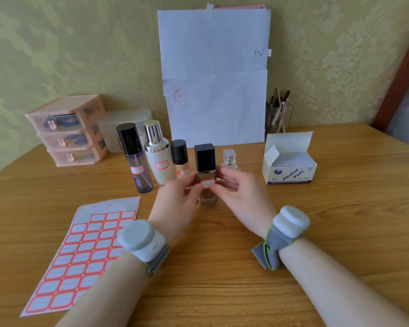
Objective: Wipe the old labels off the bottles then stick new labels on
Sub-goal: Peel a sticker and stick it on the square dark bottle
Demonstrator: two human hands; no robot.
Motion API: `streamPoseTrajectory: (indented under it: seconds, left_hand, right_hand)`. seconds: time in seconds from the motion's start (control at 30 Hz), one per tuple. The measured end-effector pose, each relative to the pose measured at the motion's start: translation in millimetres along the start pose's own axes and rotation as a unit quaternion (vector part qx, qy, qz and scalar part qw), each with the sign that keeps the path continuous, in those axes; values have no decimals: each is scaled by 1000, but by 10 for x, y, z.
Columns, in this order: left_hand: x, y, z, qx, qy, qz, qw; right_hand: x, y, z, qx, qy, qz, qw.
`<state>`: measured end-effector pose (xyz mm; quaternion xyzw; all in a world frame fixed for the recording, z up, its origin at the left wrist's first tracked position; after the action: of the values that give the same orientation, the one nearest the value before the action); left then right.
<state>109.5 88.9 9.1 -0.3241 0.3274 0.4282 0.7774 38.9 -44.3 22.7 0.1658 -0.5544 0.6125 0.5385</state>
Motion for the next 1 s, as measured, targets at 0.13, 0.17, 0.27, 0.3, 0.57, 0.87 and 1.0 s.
streamPoseTrajectory:
  seconds: [0.13, 0.17, 0.27, 0.3, 0.57, 0.87, 1.0]
  left_hand:
    - [39, 6, -43, 4, -11, 3, 1000]
    - [49, 5, -44, 6, -8, 5, 1000]
    - [55, 0, -36, 11, -12, 2, 1000]
    - [56, -3, -37, 13, -18, 2, 1000]
    - [62, 23, -43, 26, -82, 13, 996]
    - [-60, 1, 89, -27, -184, 29, 982]
    - [-99, -82, 13, 1, -275, 36, 961]
  right_hand:
    - [-62, 6, 12, -10, 1, -7, 1000]
    - [-71, 3, 13, -11, 3, -8, 1000]
    - [-61, -2, 19, -9, 15, -6, 1000]
    - [-56, 5, 19, -10, 17, -7, 1000]
    - [-60, 32, 33, 0, 31, -24, 999]
    - [-90, 25, 44, 25, 191, -91, 977]
    - [-111, -26, -5, 38, 306, -112, 945]
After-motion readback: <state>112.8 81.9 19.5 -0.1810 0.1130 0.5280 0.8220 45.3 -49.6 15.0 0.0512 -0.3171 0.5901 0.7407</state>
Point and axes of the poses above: each hand's wrist, its own y-axis away from the middle knuckle, its own z-axis out of the back of the hand, x = y × z, the point moved 8 cm from there along -y, towards the middle knuckle, and after that the axes turned 5 degrees about z, right-handed, at the moved point
